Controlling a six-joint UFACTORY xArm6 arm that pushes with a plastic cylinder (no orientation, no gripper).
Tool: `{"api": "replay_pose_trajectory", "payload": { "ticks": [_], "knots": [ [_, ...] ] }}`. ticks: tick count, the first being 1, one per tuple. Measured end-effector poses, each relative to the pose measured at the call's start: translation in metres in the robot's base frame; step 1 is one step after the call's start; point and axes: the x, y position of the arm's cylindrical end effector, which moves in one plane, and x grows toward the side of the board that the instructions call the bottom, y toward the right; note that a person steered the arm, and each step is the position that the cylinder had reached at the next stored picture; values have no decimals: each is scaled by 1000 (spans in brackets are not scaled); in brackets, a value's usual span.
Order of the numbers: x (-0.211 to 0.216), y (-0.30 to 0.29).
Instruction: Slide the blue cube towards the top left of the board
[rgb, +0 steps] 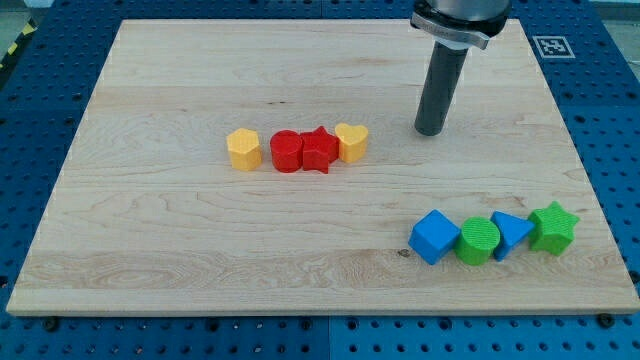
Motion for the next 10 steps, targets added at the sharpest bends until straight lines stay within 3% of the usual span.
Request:
{"api": "replay_pose_trajectory", "payload": {
  "ticks": [4, 6, 7, 10],
  "knots": [
    [15, 6],
    [29, 59],
    [35, 25],
    [104, -109]
  ]
}}
